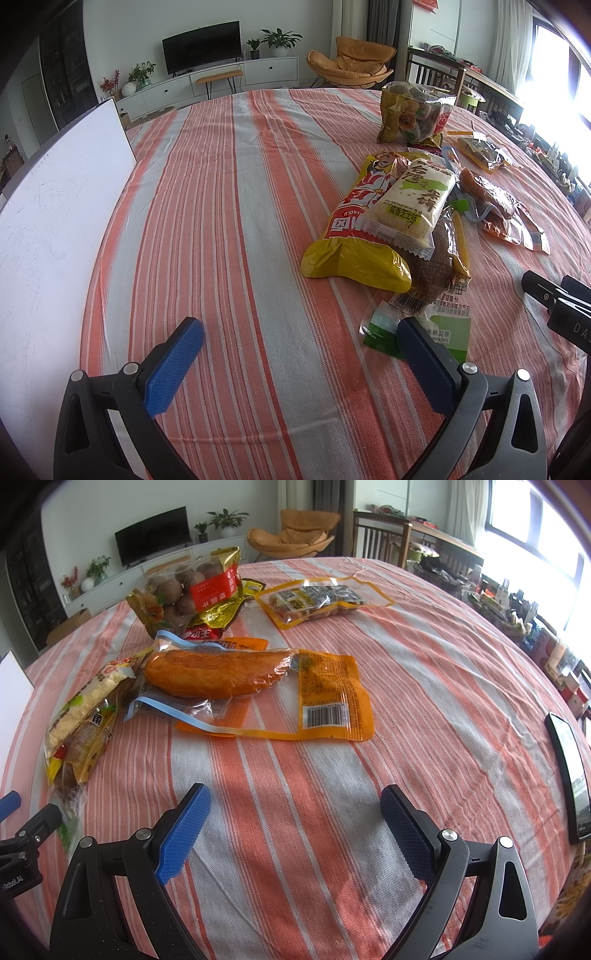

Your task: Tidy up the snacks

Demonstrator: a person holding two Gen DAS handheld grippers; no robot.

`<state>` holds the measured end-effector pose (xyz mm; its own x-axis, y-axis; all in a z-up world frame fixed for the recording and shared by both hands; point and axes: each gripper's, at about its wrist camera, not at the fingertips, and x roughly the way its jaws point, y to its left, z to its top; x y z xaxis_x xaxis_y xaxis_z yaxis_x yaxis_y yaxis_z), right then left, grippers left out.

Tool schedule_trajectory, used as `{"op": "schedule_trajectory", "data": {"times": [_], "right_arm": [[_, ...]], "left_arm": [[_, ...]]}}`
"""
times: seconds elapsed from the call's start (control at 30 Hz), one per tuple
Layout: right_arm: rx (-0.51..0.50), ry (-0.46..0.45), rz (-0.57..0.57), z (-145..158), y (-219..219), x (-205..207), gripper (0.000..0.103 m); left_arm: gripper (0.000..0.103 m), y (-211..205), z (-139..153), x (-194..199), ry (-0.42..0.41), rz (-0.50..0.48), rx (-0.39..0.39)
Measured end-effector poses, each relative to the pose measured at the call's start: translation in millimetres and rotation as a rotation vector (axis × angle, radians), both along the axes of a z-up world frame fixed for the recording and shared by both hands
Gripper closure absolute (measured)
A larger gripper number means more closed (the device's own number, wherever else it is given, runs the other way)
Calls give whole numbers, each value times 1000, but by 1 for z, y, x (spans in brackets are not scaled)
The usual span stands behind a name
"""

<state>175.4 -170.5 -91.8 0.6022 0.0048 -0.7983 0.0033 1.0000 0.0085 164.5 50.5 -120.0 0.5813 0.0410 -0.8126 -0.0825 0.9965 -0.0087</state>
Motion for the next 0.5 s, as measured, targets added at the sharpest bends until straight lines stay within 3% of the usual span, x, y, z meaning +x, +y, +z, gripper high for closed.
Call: {"op": "schedule_trajectory", "data": {"times": [0.5], "right_arm": [[0, 0, 0, 0, -1, 1, 8]], "left_arm": [[0, 0, 0, 0, 0, 0, 0]]}}
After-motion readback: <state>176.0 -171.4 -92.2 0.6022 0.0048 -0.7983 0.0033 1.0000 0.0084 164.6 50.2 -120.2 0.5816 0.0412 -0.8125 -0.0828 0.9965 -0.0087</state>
